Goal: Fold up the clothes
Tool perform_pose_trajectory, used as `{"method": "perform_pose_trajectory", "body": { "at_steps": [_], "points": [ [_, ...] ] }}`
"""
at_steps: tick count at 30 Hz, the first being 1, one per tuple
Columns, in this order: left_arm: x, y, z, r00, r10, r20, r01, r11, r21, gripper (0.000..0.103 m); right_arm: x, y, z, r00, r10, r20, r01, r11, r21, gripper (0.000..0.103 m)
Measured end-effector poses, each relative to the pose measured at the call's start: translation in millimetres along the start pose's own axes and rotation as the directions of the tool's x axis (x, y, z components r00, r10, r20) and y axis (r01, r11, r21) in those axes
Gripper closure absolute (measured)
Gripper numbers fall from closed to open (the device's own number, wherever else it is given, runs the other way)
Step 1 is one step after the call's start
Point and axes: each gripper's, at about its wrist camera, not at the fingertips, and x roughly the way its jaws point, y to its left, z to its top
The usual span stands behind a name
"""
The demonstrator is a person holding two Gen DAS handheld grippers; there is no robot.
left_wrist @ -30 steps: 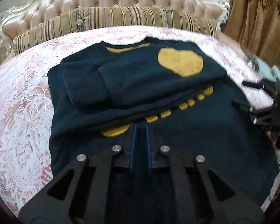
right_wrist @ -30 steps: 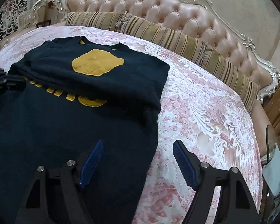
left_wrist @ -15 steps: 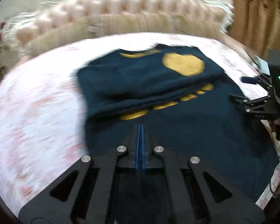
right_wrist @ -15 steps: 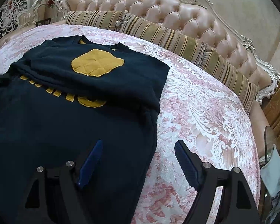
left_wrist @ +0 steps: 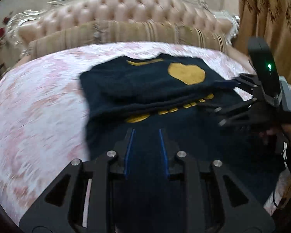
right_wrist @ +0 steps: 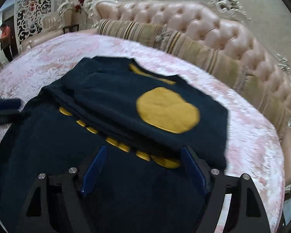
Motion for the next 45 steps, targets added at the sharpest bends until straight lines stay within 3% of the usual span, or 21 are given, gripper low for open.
{"method": "perform_pose_trajectory", "body": {
  "at_steps": [3,9,16,24,27,30,33,35,36,37,38,40,42,43,45],
  "points": [
    [20.5,-8.1,10.6,0.999,0.011,-0.039,-0.010,1.000,0.029,0.075,8.8,3.6,-5.4,0.999,-0.035,-0.029,0.034,0.999,-0.028,0.023],
    [39.8,-9.9,18.1,0.997,-0.001,-0.073,0.003,1.000,0.030,0.076,-9.7,-16.0,-36.3,0.999,-0.022,-0.043,0.023,0.999,0.028,0.023],
    [52.5,-15.7,21.8,0.995,0.017,-0.094,-0.014,0.999,0.032,0.098,-29.1,-27.3,-65.6,0.999,-0.004,-0.043,0.008,0.996,0.084,0.023],
    [16.0,-3.9,1.4,0.996,0.039,-0.082,-0.042,0.999,-0.029,0.102,-40.6,-28.1,-77.3,0.999,-0.003,-0.052,0.009,0.994,0.113,0.022],
    [-29.8,19.3,-24.1,0.993,0.110,-0.043,-0.114,0.989,-0.099,0.102,-44.8,-30.5,-83.3,0.998,-0.003,-0.057,0.010,0.993,0.121,0.022],
    [-84.3,59.0,-58.3,0.968,0.250,-0.013,-0.247,0.945,-0.214,0.102,-51.4,-32.9,-93.1,0.998,-0.003,-0.060,0.011,0.991,0.131,0.022],
    [-122.5,95.6,-91.8,0.918,0.393,-0.046,-0.388,0.873,-0.294,0.102,-57.9,-36.5,-104.3,0.998,0.007,-0.060,0.003,0.988,0.156,0.022],
    [-137.5,110.9,-111.8,0.876,0.474,-0.090,-0.476,0.819,-0.321,0.098,-64.4,-34.3,-110.6,0.998,-0.007,-0.063,0.017,0.989,0.146,0.022],
    [-141.4,111.5,-119.5,0.879,0.467,-0.092,-0.469,0.817,-0.336,0.095,-68.0,-33.9,-114.5,0.998,-0.009,-0.067,0.019,0.989,0.147,0.022],
    [-144.2,110.3,-126.6,0.889,0.449,-0.088,-0.449,0.821,-0.351,0.083,-71.7,-33.7,-118.7,0.997,-0.010,-0.071,0.021,0.989,0.149,0.022],
    [-147.1,109.0,-133.7,0.899,0.430,-0.084,-0.429,0.826,-0.367,0.064,-75.4,-33.4,-122.8,0.997,-0.011,-0.076,0.022,0.988,0.151,0.022],
    [-155.0,91.9,-144.1,0.950,0.312,0.009,-0.281,0.865,-0.416,0.045,-84.5,-34.5,-131.4,0.997,-0.019,-0.077,0.032,0.986,0.163,0.022],
    [-152.7,64.1,-146.7,0.983,0.168,0.073,-0.126,0.911,-0.392,0.045,-98.0,-37.2,-140.5,0.998,-0.035,-0.061,0.046,0.982,0.184,0.022],
    [-148.6,46.3,-146.9,0.991,0.104,0.085,-0.067,0.932,-0.357,0.045,-106.2,-38.0,-145.0,0.998,-0.042,-0.048,0.050,0.980,0.193,0.022],
    [-139.5,24.0,-145.9,0.996,0.042,0.073,-0.018,0.951,-0.309,0.046,-120.1,-38.4,-153.3,0.998,-0.047,-0.030,0.052,0.977,0.205,0.022]
  ]
}}
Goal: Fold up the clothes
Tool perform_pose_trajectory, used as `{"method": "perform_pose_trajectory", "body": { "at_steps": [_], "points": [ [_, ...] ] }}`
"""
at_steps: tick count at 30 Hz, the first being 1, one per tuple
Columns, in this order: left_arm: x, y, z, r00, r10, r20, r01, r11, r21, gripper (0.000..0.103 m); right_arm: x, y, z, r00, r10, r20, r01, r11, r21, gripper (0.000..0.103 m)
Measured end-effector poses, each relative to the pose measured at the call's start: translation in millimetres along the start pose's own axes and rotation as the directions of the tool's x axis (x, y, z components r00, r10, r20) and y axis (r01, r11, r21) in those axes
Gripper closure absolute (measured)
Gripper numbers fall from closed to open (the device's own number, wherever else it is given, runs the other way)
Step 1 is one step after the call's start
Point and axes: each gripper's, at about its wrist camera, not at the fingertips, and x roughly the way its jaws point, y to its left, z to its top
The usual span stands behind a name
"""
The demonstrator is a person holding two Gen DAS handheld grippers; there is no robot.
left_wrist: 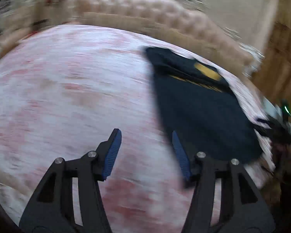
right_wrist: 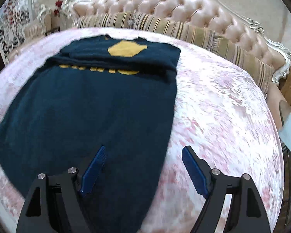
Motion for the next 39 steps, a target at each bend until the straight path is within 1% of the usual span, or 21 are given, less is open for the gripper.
{"method": "perform_pose_trajectory", "body": {
  "at_steps": [1,2,3,5,7,11,12,13,15,16,17,18,20,22,24,27,29,32,35,39],
  "points": [
    [4.7,-10.5,-4.0,0.999,-0.026,-0.019,0.026,1.000,0.017,0.053,-4.6,1.7,-5.0,1.000,-0.003,0.003,0.003,1.000,-0.011,0.022],
    [7.8,-18.5,-8.0,0.999,-0.039,-0.030,0.040,0.999,0.028,0.062,-7.3,4.1,-10.3,1.000,-0.014,0.002,0.014,0.999,-0.029,0.022],
    [10.5,-24.3,-11.4,0.998,-0.045,-0.039,0.046,0.998,0.034,0.063,-9.6,6.7,-15.6,1.000,-0.027,0.000,0.027,0.998,-0.049,0.022],
    [19.6,-33.9,-16.4,0.997,-0.042,-0.072,0.046,0.998,0.054,0.065,-6.1,9.2,-26.6,0.999,-0.030,-0.035,0.028,0.997,-0.067,0.022],
    [25.9,-38.5,-21.4,0.995,-0.024,-0.094,0.031,0.997,0.071,0.065,-5.3,6.7,-33.6,0.999,-0.033,-0.032,0.031,0.998,-0.051,0.022],
    [23.2,-37.8,-32.2,0.996,-0.002,-0.093,0.008,0.998,0.070,0.066,-15.5,5.3,-38.2,0.999,-0.051,-0.016,0.050,0.998,-0.042,0.023],
    [20.7,-36.6,-34.6,0.996,-0.017,-0.089,0.022,0.998,0.056,0.066,-21.2,0.5,-41.0,0.999,-0.051,-0.009,0.051,0.998,-0.022,0.023],
    [19.5,-35.6,-37.2,0.994,-0.046,-0.094,0.051,0.998,0.049,0.066,-27.0,-5.1,-44.1,0.999,-0.052,-0.002,0.052,0.999,-0.001,0.023],
    [17.4,-37.8,-40.9,0.995,-0.052,-0.086,0.058,0.996,0.073,0.067,-38.8,-16.1,-50.4,0.998,-0.055,0.011,0.055,0.998,0.042,0.023],
    [16.8,-38.1,-42.0,0.995,-0.050,-0.081,0.056,0.996,0.074,0.069,-41.7,-21.0,-55.5,0.999,-0.054,0.005,0.054,0.997,0.049,0.022],
    [16.5,-38.0,-42.9,0.996,-0.048,-0.076,0.053,0.996,0.073,0.079,-44.0,-25.8,-60.8,0.999,-0.053,-0.005,0.053,0.997,0.054,0.022],
    [16.7,-37.0,-43.2,0.996,-0.046,-0.078,0.051,0.996,0.068,0.084,-45.3,-29.2,-66.6,0.999,-0.048,-0.014,0.049,0.997,0.062,0.022],
    [16.8,-36.8,-43.7,0.996,-0.051,-0.077,0.056,0.996,0.069,0.088,-47.0,-33.0,-77.3,0.999,-0.035,-0.026,0.037,0.996,0.079,0.022],
    [15.9,-36.9,-43.2,0.996,-0.054,-0.077,0.059,0.996,0.070,0.088,-47.0,-31.5,-84.0,0.999,-0.018,-0.029,0.021,0.996,0.091,0.022],
    [15.5,-35.6,-42.9,0.995,-0.058,-0.077,0.063,0.996,0.062,0.089,-46.2,-26.4,-81.4,1.000,-0.003,-0.021,0.005,0.996,0.087,0.022],
    [17.3,-34.3,-43.6,0.995,-0.063,-0.074,0.067,0.997,0.049,0.089,-48.5,-11.8,-76.8,1.000,0.013,-0.006,-0.012,0.999,0.053,0.022],
    [17.5,-33.6,-44.3,0.995,-0.066,-0.071,0.070,0.997,0.045,0.088,-54.8,-9.3,-76.5,0.998,0.054,0.009,-0.055,0.996,0.064,0.022],
    [17.7,-34.7,-44.0,0.995,-0.063,-0.072,0.067,0.996,0.052,0.088,-62.4,-10.4,-77.5,0.996,0.088,0.012,-0.088,0.992,0.089,0.022],
    [17.9,-35.5,-43.1,0.995,-0.061,-0.076,0.065,0.996,0.057,0.088,-60.6,-6.4,-75.2,0.987,0.157,0.027,-0.160,0.979,0.128,0.022],
    [17.4,-34.9,-43.4,0.995,-0.061,-0.074,0.065,0.997,0.050,0.088,-40.7,7.0,-72.8,0.987,0.160,-0.006,-0.158,0.980,0.121,0.022]
  ]
}}
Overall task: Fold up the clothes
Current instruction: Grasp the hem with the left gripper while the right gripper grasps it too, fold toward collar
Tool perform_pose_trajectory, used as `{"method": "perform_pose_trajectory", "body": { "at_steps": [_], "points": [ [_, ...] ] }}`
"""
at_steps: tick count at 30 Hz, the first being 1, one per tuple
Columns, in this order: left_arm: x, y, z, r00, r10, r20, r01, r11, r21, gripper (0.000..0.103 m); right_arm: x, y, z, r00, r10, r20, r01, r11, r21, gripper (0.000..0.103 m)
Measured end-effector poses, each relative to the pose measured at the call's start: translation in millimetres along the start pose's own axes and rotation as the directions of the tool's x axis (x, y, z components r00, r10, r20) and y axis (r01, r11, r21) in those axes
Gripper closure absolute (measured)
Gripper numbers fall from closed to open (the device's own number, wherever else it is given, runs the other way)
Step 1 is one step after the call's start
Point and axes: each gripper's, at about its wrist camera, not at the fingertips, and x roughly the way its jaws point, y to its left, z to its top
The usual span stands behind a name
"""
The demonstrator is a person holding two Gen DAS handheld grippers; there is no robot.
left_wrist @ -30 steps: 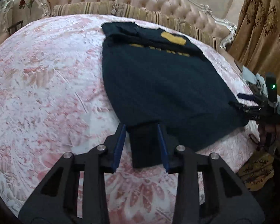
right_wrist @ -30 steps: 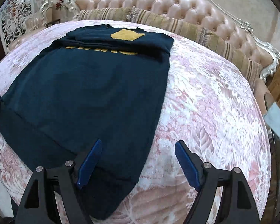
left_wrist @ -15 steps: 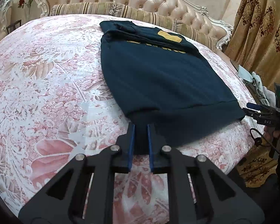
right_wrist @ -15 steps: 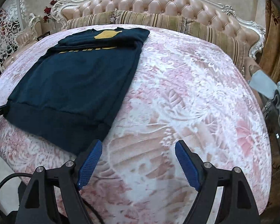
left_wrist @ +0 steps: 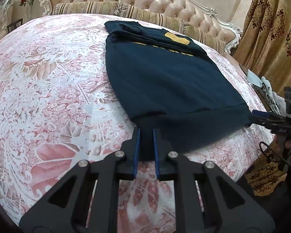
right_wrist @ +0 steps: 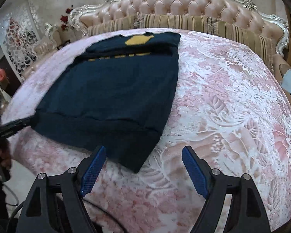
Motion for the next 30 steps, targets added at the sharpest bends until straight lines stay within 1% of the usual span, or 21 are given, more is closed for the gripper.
{"method": "perform_pose_trajectory", "body": {
  "at_steps": [2,3,4,5,7,8,11,12,17,21,23,24,27,30],
  "points": [
    [-0.5,0.6,-0.1,1.000,0.001,0.000,-0.001,1.000,0.001,0.088,5.6,1.1,1.8,1.000,0.010,-0.001,-0.010,1.000,0.009,0.022],
    [-0.4,1.3,0.2,1.000,0.001,0.000,-0.001,1.000,0.001,0.088,6.4,1.5,2.7,1.000,0.018,0.005,-0.018,1.000,0.009,0.029],
    [-0.3,1.8,0.4,1.000,-0.001,0.000,0.001,1.000,-0.002,0.088,7.0,1.2,3.0,1.000,0.018,0.006,-0.018,1.000,0.011,0.044],
    [-0.1,2.4,0.6,1.000,-0.003,0.001,0.003,1.000,-0.006,0.088,7.6,0.8,3.2,1.000,0.017,0.005,-0.017,1.000,0.013,0.067],
    [-0.2,3.2,0.7,1.000,-0.007,0.001,0.007,1.000,-0.009,0.089,7.7,-0.1,3.4,1.000,0.022,0.005,-0.023,1.000,0.016,0.073],
    [-0.4,3.4,0.6,1.000,-0.008,0.001,0.008,1.000,-0.009,0.089,7.1,-0.6,3.4,1.000,0.031,0.004,-0.031,0.999,0.016,0.078],
    [-1.8,3.0,1.0,1.000,-0.010,0.005,0.010,1.000,-0.010,0.089,2.9,0.0,4.2,0.999,0.040,0.010,-0.040,0.999,0.010,0.085],
    [-2.8,2.3,1.3,1.000,-0.010,0.007,0.010,1.000,-0.008,0.089,0.8,0.7,4.9,0.999,0.040,0.016,-0.040,0.999,0.007,0.087],
    [-15.9,-2.5,8.6,0.999,-0.028,0.043,0.029,1.000,-0.001,0.089,-9.7,6.6,9.4,0.999,0.026,0.043,-0.025,0.999,-0.021,0.089],
    [-13.7,-3.5,8.9,0.999,-0.024,0.031,0.024,1.000,-0.002,0.090,-12.3,6.1,9.3,0.998,0.028,0.048,-0.027,0.999,-0.019,0.089],
    [-17.9,-3.9,13.5,0.998,-0.044,0.045,0.044,0.999,-0.007,0.090,-13.2,5.1,9.3,0.998,0.030,0.049,-0.029,0.999,-0.018,0.089],
    [-20.9,-4.8,17.9,0.997,-0.056,0.055,0.057,0.998,-0.003,0.090,-14.8,5.6,11.9,0.998,0.031,0.057,-0.029,0.999,-0.025,0.089],
    [-29.6,-9.9,44.8,0.992,-0.088,0.095,0.086,0.996,0.029,0.090,-21.7,8.1,29.9,0.995,0.024,0.096,-0.019,0.998,-0.052,0.089],
    [-30.9,-17.0,82.5,0.987,-0.087,0.132,0.076,0.994,0.080,0.090,-25.8,6.9,62.0,0.989,0.036,0.147,-0.027,0.998,-0.064,0.089]
  ]
}}
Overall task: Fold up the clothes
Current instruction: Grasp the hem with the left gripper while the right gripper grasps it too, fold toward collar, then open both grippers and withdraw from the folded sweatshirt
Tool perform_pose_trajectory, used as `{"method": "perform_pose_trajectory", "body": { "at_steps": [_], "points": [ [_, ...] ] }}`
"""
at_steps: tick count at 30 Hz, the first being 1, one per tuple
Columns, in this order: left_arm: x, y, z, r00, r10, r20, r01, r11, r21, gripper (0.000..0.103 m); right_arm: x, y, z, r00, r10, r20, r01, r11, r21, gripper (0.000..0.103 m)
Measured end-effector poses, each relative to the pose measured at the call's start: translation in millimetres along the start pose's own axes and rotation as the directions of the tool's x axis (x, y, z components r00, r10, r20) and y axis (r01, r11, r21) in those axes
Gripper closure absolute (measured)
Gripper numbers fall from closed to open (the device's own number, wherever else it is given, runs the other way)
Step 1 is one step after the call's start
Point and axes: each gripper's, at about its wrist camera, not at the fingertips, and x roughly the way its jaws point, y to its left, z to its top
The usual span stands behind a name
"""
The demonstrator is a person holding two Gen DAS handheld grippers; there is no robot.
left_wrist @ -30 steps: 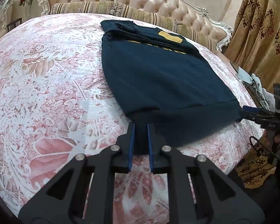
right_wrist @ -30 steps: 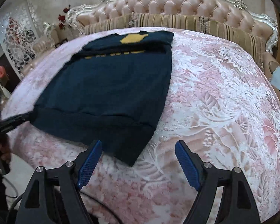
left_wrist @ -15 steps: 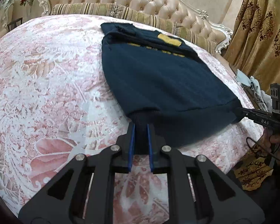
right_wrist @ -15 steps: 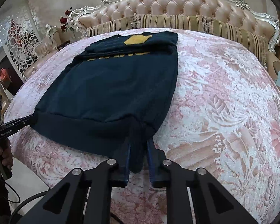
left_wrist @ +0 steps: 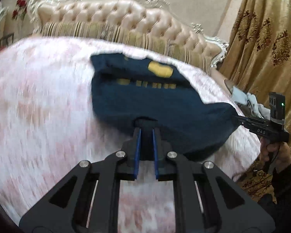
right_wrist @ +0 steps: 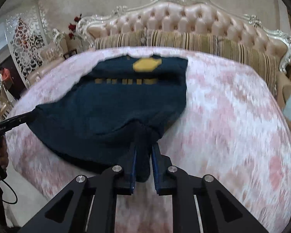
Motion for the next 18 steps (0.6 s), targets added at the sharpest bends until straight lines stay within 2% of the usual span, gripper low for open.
{"method": "perform_pose_trajectory", "body": {
  "at_steps": [4,7,12,13,15,16,18],
  "points": [
    [26.5,8.0,48.3,1.000,0.026,0.012,-0.027,1.000,0.012,0.090,12.7,-6.7,51.6,0.998,-0.031,0.059,0.033,0.999,-0.030,0.089],
    [55.6,21.3,73.9,0.999,0.048,-0.006,-0.048,0.999,-0.011,0.090,41.3,-15.6,76.9,0.998,-0.047,0.049,0.048,0.999,-0.026,0.089],
    [119.2,49.6,81.3,0.991,0.095,-0.098,-0.104,0.991,-0.084,0.089,100.1,-28.6,93.0,0.997,-0.075,-0.023,0.075,0.997,-0.017,0.089],
    [129.6,57.3,79.5,0.989,0.099,-0.110,-0.110,0.988,-0.107,0.085,109.1,-30.9,91.2,0.996,-0.078,-0.039,0.078,0.997,-0.010,0.089],
    [137.7,69.0,74.6,0.985,0.120,-0.124,-0.136,0.981,-0.136,0.062,121.0,-37.2,87.0,0.996,-0.073,-0.060,0.074,0.997,0.013,0.086],
    [135.8,75.4,73.2,0.986,0.131,-0.105,-0.146,0.977,-0.157,0.048,123.5,-41.6,84.7,0.996,-0.062,-0.064,0.064,0.997,0.029,0.081],
    [125.6,82.3,71.2,0.991,0.114,-0.076,-0.125,0.976,-0.176,0.046,113.9,-53.3,83.0,0.997,-0.064,-0.037,0.066,0.996,0.055,0.058]
  ]
}}
